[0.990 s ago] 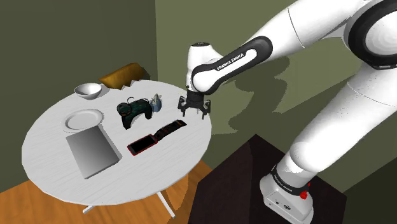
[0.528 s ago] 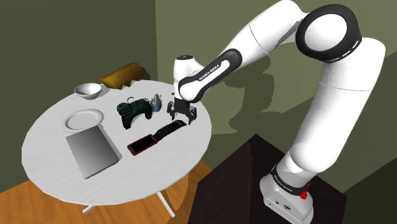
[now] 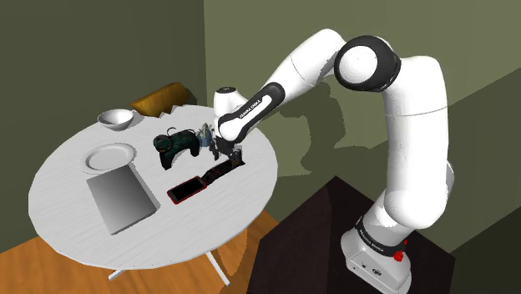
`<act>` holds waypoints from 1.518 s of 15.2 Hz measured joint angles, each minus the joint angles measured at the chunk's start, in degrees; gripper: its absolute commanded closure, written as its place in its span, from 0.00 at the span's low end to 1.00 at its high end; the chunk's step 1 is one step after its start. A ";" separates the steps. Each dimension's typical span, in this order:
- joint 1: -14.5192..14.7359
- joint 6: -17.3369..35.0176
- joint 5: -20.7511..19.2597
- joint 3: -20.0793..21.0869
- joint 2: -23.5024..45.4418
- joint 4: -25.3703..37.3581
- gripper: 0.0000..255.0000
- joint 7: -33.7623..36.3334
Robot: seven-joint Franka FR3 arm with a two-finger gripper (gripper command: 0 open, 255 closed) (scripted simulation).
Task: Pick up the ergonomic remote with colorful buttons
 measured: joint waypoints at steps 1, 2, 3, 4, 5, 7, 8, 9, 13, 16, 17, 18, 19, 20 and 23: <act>0.51 -0.04 -0.06 -0.65 2.24 2.37 0.00 1.25; 0.91 0.11 -0.13 -1.07 3.75 3.75 0.00 2.09; 1.13 0.30 -0.22 -1.33 4.79 4.62 0.00 2.49; 1.38 0.46 -0.31 -1.51 5.61 5.30 0.00 2.82; 1.44 0.91 -0.41 -1.66 6.15 5.40 0.00 2.93; 1.66 1.84 -0.71 -2.01 7.66 5.99 0.00 3.12; 1.80 2.23 -0.82 -2.13 8.18 6.10 0.00 3.28; 1.90 2.80 -0.98 -2.29 8.94 6.30 0.00 3.34; 2.06 3.51 -1.18 -2.52 9.87 6.55 1.00 3.47; 2.07 3.55 -1.19 -2.54 9.92 6.57 1.00 3.49; 2.07 3.55 -1.19 -2.54 9.92 6.57 1.00 3.49; 2.07 3.55 -1.19 -2.54 9.92 6.58 1.00 3.49; 2.07 3.55 -1.19 -2.54 9.92 6.57 1.00 3.49; 2.07 3.56 -1.19 -2.54 9.92 6.57 1.00 3.49; 1.92 2.88 -1.02 -2.36 9.24 6.53 1.00 3.33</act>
